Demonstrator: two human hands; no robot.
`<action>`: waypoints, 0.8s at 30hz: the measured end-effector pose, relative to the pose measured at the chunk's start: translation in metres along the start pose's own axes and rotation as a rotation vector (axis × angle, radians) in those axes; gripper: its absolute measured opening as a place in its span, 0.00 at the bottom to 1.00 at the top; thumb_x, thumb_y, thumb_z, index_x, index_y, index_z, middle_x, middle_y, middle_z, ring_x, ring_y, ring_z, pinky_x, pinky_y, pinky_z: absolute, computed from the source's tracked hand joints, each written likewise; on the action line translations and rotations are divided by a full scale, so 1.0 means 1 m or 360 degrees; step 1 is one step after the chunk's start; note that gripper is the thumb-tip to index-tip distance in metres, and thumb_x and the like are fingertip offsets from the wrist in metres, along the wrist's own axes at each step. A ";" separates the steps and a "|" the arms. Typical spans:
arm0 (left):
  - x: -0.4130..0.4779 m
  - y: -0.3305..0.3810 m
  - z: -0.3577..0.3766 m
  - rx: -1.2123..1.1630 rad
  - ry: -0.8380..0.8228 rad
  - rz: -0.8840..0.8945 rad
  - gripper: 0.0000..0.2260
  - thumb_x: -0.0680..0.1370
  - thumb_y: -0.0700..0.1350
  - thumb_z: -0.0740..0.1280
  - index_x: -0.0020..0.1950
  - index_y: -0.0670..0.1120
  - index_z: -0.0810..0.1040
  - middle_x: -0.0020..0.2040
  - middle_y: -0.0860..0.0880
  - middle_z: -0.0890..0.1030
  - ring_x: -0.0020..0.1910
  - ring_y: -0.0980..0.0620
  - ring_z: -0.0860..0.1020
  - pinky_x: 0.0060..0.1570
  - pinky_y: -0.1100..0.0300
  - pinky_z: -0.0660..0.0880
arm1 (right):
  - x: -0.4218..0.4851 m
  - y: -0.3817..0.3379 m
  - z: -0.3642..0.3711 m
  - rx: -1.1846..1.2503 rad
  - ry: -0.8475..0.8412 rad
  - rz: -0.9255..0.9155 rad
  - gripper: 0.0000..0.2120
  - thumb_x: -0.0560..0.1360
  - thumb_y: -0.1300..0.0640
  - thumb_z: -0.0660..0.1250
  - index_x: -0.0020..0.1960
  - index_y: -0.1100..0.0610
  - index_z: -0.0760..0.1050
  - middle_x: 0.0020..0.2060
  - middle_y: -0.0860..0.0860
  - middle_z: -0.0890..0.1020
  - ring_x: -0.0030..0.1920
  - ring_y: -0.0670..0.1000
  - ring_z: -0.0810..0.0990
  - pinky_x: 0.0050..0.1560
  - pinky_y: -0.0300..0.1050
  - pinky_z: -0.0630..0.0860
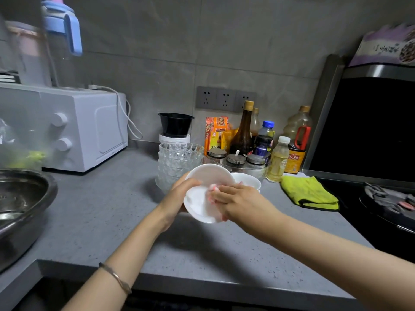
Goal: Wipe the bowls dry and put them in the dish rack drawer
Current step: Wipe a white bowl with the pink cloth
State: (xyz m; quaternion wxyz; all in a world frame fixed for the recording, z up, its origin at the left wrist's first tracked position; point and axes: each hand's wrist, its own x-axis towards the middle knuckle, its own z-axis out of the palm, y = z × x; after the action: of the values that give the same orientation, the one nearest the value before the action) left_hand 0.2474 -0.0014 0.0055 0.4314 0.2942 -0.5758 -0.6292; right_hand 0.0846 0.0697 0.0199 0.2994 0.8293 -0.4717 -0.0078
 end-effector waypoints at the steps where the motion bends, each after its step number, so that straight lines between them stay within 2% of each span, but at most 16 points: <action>1: 0.001 -0.003 0.001 -0.0050 0.0004 0.0029 0.10 0.69 0.49 0.67 0.49 0.51 0.76 0.41 0.49 0.80 0.39 0.53 0.78 0.32 0.63 0.74 | 0.002 -0.006 -0.003 0.0126 0.0001 0.0047 0.11 0.63 0.61 0.76 0.45 0.58 0.83 0.53 0.55 0.83 0.54 0.58 0.81 0.41 0.55 0.80; 3: 0.001 -0.011 0.007 -0.0186 0.0060 0.0055 0.19 0.63 0.48 0.69 0.53 0.51 0.76 0.45 0.48 0.81 0.42 0.51 0.79 0.33 0.60 0.77 | 0.007 -0.017 -0.007 0.0426 0.0103 0.0248 0.05 0.71 0.60 0.70 0.46 0.55 0.82 0.53 0.52 0.83 0.54 0.57 0.81 0.43 0.52 0.79; 4: 0.001 -0.015 0.011 -0.0239 0.0104 0.0072 0.19 0.63 0.48 0.69 0.54 0.51 0.76 0.45 0.47 0.81 0.42 0.51 0.79 0.33 0.59 0.77 | 0.010 -0.021 -0.006 0.0583 0.0120 0.0393 0.05 0.74 0.59 0.67 0.48 0.55 0.81 0.53 0.51 0.83 0.53 0.57 0.81 0.45 0.51 0.78; 5: 0.001 -0.019 0.015 -0.0274 0.0156 0.0112 0.16 0.67 0.46 0.69 0.54 0.51 0.76 0.45 0.47 0.80 0.42 0.51 0.78 0.32 0.60 0.77 | 0.012 -0.025 -0.005 0.0711 0.0152 0.0477 0.06 0.75 0.58 0.65 0.48 0.55 0.81 0.53 0.51 0.83 0.52 0.56 0.81 0.46 0.51 0.77; 7: -0.001 -0.019 0.018 -0.0292 0.0261 0.0165 0.08 0.76 0.40 0.63 0.51 0.51 0.76 0.43 0.48 0.80 0.41 0.52 0.78 0.31 0.64 0.75 | 0.012 -0.029 0.001 0.0840 0.0168 0.0412 0.06 0.76 0.58 0.65 0.48 0.56 0.81 0.54 0.50 0.82 0.54 0.54 0.80 0.48 0.51 0.77; 10: -0.002 -0.015 0.008 -0.0103 0.0183 0.0197 0.10 0.78 0.37 0.58 0.45 0.49 0.76 0.39 0.51 0.79 0.39 0.56 0.77 0.35 0.69 0.73 | 0.001 -0.010 0.007 0.0423 0.0102 -0.0084 0.05 0.72 0.60 0.67 0.42 0.53 0.81 0.54 0.51 0.82 0.55 0.56 0.81 0.44 0.51 0.81; 12: -0.001 -0.012 -0.001 0.0097 0.0050 0.0186 0.06 0.74 0.41 0.62 0.45 0.50 0.77 0.40 0.51 0.80 0.40 0.57 0.77 0.39 0.67 0.73 | -0.005 0.006 0.005 -0.0003 0.0115 -0.0331 0.04 0.66 0.57 0.72 0.41 0.52 0.83 0.54 0.54 0.83 0.56 0.58 0.81 0.49 0.55 0.81; 14: 0.001 -0.008 -0.007 0.0217 -0.0107 0.0104 0.12 0.67 0.46 0.61 0.48 0.51 0.78 0.42 0.50 0.81 0.42 0.53 0.77 0.41 0.61 0.73 | -0.004 0.011 0.002 -0.0294 0.0099 -0.0313 0.09 0.65 0.54 0.73 0.45 0.53 0.85 0.54 0.54 0.83 0.57 0.56 0.80 0.55 0.53 0.78; 16: 0.002 -0.004 -0.008 0.0192 -0.0192 0.0010 0.16 0.65 0.48 0.60 0.51 0.53 0.78 0.43 0.49 0.81 0.43 0.51 0.77 0.37 0.60 0.73 | 0.001 0.004 -0.004 -0.0329 0.0000 -0.0201 0.19 0.62 0.56 0.78 0.52 0.59 0.83 0.57 0.56 0.81 0.59 0.58 0.79 0.49 0.55 0.80; 18: 0.002 -0.005 -0.007 0.0146 -0.0182 0.0031 0.18 0.65 0.49 0.61 0.54 0.57 0.76 0.47 0.49 0.80 0.46 0.51 0.78 0.35 0.61 0.74 | 0.004 -0.005 -0.002 -0.0203 -0.0195 -0.0121 0.21 0.69 0.63 0.73 0.61 0.62 0.77 0.66 0.60 0.73 0.67 0.60 0.72 0.51 0.58 0.79; 19: 0.000 -0.007 -0.006 0.0096 -0.0144 0.0070 0.19 0.65 0.48 0.62 0.55 0.58 0.75 0.50 0.49 0.80 0.48 0.51 0.78 0.35 0.62 0.75 | 0.004 -0.010 -0.004 -0.0077 -0.0180 -0.0089 0.19 0.69 0.66 0.71 0.60 0.60 0.78 0.65 0.59 0.74 0.66 0.60 0.73 0.48 0.56 0.79; 21: -0.002 -0.013 0.000 -0.0048 -0.0066 0.0142 0.21 0.65 0.46 0.64 0.57 0.58 0.75 0.52 0.49 0.80 0.49 0.51 0.78 0.35 0.62 0.76 | 0.005 -0.017 -0.003 0.0297 0.0057 0.0113 0.10 0.68 0.65 0.72 0.48 0.55 0.82 0.56 0.53 0.81 0.54 0.57 0.81 0.38 0.49 0.80; 22: -0.001 -0.017 0.004 -0.0124 -0.0035 0.0165 0.20 0.65 0.46 0.65 0.57 0.57 0.75 0.51 0.49 0.80 0.48 0.52 0.79 0.34 0.61 0.76 | 0.006 -0.021 -0.002 0.0478 0.0107 0.0242 0.06 0.72 0.62 0.70 0.47 0.55 0.82 0.54 0.51 0.82 0.51 0.57 0.82 0.39 0.49 0.79; 24: -0.002 -0.021 0.010 -0.0232 0.0032 0.0205 0.16 0.69 0.44 0.66 0.55 0.56 0.76 0.47 0.50 0.80 0.44 0.53 0.79 0.33 0.62 0.76 | 0.009 -0.029 0.003 0.0716 0.0152 0.0346 0.06 0.76 0.58 0.66 0.48 0.57 0.81 0.55 0.51 0.82 0.52 0.57 0.81 0.44 0.50 0.78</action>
State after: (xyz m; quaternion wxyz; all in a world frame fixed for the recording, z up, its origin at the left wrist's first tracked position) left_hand 0.2359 0.0045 -0.0135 0.4968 0.2307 -0.5418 -0.6374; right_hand 0.1110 0.0717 0.0051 0.1285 0.8189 -0.5332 0.1688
